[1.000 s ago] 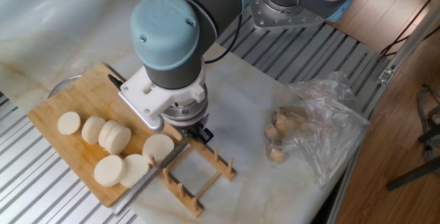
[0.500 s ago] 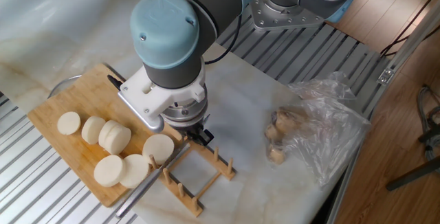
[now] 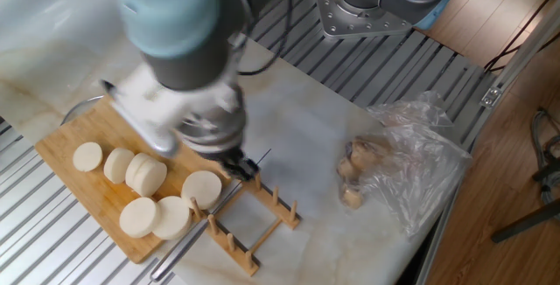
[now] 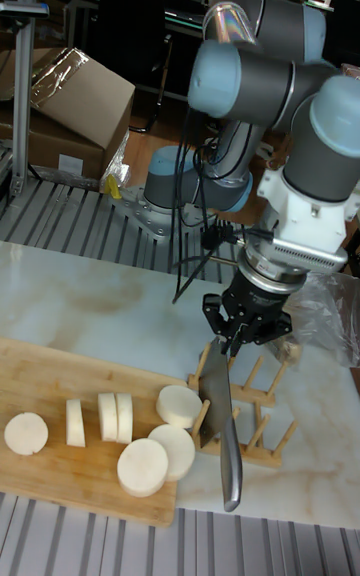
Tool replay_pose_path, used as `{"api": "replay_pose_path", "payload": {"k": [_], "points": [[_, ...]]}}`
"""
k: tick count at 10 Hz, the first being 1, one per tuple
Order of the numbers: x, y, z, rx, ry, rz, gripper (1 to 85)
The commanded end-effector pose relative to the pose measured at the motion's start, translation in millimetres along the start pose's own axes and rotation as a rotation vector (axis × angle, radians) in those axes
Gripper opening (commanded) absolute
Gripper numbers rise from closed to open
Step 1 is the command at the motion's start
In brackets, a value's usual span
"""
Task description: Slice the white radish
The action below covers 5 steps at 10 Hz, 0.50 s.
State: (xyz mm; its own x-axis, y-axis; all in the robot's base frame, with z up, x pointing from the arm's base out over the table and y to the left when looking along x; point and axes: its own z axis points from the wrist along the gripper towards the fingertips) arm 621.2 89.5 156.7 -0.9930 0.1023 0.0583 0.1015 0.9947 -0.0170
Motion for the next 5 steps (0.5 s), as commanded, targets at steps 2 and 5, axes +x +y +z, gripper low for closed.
{"api": "replay_pose_path", "payload": {"k": [2, 5], "points": [[-35.3, -47.5, -45.5, -0.022, -0.046, 0.041, 1.3], [-68.7, -85.6, -45.4, -0.035, -0.102, 0.055, 1.3]]}}
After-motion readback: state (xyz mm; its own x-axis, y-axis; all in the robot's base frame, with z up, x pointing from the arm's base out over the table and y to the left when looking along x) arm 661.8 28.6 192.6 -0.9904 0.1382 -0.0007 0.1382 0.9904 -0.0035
